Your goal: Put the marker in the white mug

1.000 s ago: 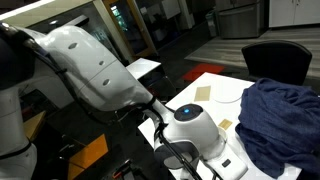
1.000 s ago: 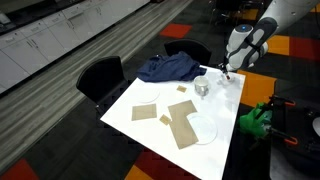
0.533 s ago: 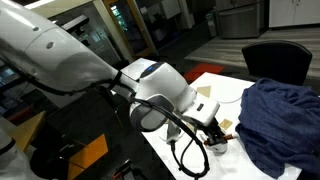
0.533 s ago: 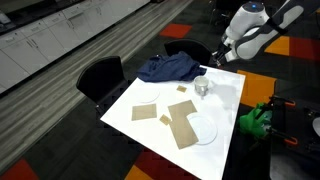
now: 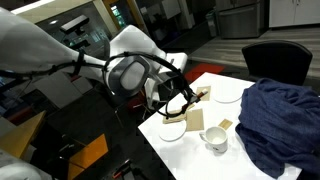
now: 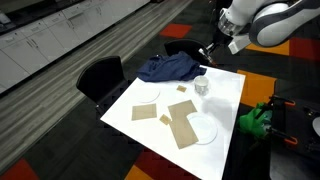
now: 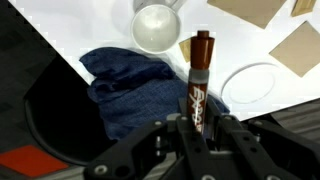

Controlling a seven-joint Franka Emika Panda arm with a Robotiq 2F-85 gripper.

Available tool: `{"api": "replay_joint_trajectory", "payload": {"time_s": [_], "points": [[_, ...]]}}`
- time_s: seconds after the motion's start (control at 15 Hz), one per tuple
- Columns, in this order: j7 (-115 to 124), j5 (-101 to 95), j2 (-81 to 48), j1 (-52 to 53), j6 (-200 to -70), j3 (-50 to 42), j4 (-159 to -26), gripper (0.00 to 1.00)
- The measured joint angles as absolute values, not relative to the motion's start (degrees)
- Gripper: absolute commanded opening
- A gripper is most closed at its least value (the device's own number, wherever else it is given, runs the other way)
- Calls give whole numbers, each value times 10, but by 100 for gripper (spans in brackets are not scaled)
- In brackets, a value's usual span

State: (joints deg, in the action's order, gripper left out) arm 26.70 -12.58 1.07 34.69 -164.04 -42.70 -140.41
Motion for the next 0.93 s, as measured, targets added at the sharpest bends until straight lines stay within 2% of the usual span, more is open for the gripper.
{"api": "replay_joint_trajectory", "payload": {"time_s": [0.33, 0.4, 0.6, 0.93], "points": [[265, -126, 57, 365, -1588, -405, -1404, 20], [264, -126, 57, 365, -1588, -406, -1404, 5], [291, -158, 50, 358, -1600, -406, -1404, 5], [524, -413, -36, 310, -1708, -417, -1376, 5]]}}
